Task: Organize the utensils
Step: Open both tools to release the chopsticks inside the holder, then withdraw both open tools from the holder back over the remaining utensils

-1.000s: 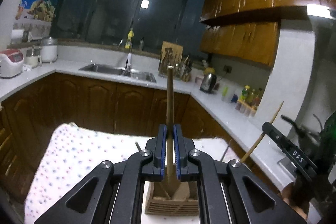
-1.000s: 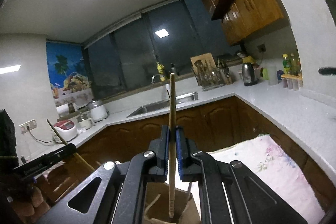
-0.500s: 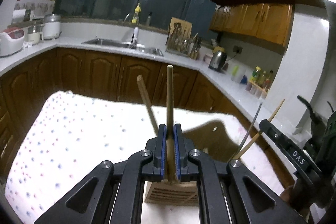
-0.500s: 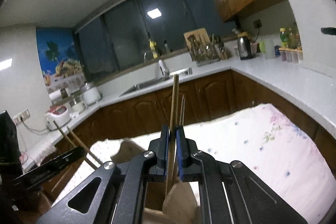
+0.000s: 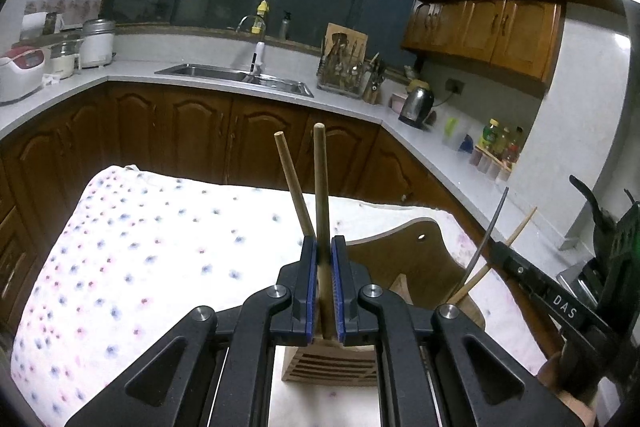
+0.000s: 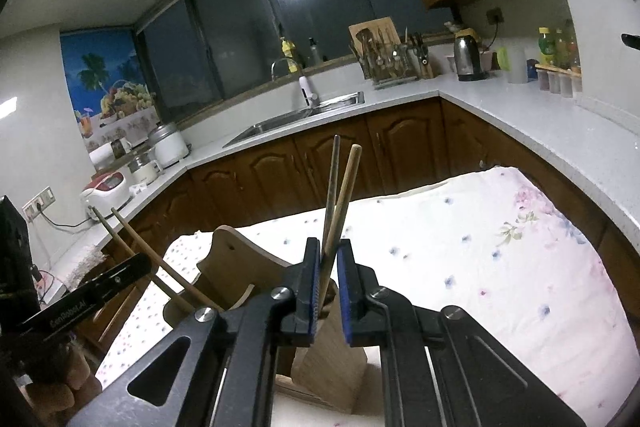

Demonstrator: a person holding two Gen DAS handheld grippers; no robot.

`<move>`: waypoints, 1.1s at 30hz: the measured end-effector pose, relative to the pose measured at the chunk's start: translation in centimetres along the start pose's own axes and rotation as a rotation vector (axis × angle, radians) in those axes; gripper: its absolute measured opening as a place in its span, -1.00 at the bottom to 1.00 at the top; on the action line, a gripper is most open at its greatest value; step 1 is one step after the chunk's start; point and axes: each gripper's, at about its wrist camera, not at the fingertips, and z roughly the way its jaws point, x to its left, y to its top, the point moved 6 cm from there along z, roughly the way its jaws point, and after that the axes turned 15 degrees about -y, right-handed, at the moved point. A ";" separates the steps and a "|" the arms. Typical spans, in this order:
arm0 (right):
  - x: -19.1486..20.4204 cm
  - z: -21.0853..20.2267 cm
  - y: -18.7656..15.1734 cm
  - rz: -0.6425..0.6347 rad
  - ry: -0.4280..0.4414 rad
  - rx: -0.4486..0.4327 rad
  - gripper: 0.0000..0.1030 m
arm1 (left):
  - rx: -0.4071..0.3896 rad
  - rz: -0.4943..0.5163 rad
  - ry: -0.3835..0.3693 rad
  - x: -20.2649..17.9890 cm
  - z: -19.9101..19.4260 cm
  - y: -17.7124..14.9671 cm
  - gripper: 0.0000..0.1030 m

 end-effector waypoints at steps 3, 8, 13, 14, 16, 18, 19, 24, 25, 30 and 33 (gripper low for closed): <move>0.0 0.2 0.0 0.008 0.010 0.016 -0.74 | 0.024 -0.010 -0.002 0.1 0.2 0.0 -0.89; -0.3 0.0 0.0 0.028 0.034 0.024 -0.62 | 0.037 -0.027 0.010 0.1 0.0 0.3 -0.50; -0.8 -1.2 0.2 0.052 0.042 0.005 0.07 | 0.022 -0.042 0.020 0.4 -1.0 0.5 -0.26; -0.9 -1.4 0.2 0.059 0.046 0.003 0.18 | 0.022 -0.042 0.020 0.2 -1.1 0.4 -0.14; -1.2 -1.9 0.2 0.073 0.046 0.000 0.49 | 0.017 -0.042 0.032 0.0 -2.1 0.3 0.27; -1.8 -2.8 -0.1 0.098 0.053 -0.004 0.85 | -0.003 -0.047 0.049 -0.2 -3.2 -0.1 0.62; -2.1 -3.3 -0.2 0.110 0.067 -0.010 0.86 | -0.020 -0.058 0.056 -0.1 -4.3 -0.3 0.66; -2.7 -5.9 -1.5 0.110 0.087 -0.005 0.85 | -0.015 -0.109 0.060 0.3 -7.4 -2.5 0.73; -2.7 -6.3 -1.7 0.110 0.087 -0.004 0.85 | -0.013 -0.115 0.059 0.2 -8.1 -3.0 0.74; -3.3 -9.4 -3.8 0.102 0.090 0.015 0.85 | -0.002 -0.125 0.066 -0.3 -11.4 -4.4 0.75; -3.5 -10.7 -5.3 0.084 0.085 0.034 0.85 | 0.017 -0.116 0.078 -0.8 -13.4 -5.7 0.75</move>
